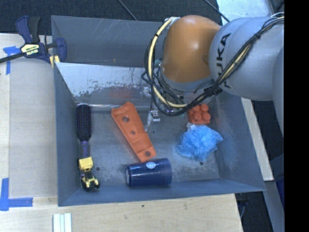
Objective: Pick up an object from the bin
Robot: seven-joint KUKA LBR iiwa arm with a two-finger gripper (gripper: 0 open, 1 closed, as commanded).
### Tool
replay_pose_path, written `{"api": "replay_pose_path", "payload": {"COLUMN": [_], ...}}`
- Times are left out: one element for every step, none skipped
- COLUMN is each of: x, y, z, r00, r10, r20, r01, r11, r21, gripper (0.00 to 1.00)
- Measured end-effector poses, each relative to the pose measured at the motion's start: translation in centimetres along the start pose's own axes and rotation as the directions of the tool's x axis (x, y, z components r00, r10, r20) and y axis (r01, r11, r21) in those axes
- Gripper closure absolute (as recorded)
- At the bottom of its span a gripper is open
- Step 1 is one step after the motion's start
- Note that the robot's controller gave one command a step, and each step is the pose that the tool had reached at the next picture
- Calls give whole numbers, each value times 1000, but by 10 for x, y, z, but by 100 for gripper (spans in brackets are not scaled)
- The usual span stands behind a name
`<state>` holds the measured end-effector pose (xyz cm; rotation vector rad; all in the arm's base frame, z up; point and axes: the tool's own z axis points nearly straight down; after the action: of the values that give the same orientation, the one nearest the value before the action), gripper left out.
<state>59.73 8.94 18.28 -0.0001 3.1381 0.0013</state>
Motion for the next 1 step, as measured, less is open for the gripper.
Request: {"api": "replay_pose_path", "payload": {"x": [27], "y": [-4], "z": [115], "r00": [979], "r10": [202], "r20": [-4], "r01": [-202], "r11": [979], "r21": [0], "gripper": [0]}}
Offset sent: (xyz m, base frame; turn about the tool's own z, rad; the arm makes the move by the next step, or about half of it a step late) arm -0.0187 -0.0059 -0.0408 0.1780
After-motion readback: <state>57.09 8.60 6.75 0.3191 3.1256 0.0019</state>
